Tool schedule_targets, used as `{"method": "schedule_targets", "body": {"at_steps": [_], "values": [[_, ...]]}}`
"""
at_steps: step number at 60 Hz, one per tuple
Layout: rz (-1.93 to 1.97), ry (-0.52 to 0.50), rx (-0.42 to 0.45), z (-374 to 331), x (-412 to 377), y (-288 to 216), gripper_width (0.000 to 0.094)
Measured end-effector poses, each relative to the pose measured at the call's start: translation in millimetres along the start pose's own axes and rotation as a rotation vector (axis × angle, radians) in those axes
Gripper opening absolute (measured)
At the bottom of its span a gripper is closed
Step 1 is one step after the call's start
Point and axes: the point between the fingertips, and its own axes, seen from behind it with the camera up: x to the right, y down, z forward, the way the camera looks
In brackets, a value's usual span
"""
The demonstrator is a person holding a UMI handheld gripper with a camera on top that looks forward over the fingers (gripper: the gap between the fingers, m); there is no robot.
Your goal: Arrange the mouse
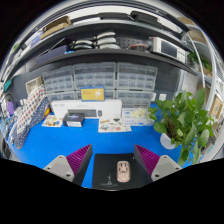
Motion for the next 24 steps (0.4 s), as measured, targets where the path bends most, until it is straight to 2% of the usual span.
{"method": "schedule_targets", "body": {"at_steps": [24], "values": [[0.002,-0.071,0.039,-29,-37,-10,0.0843]]}}
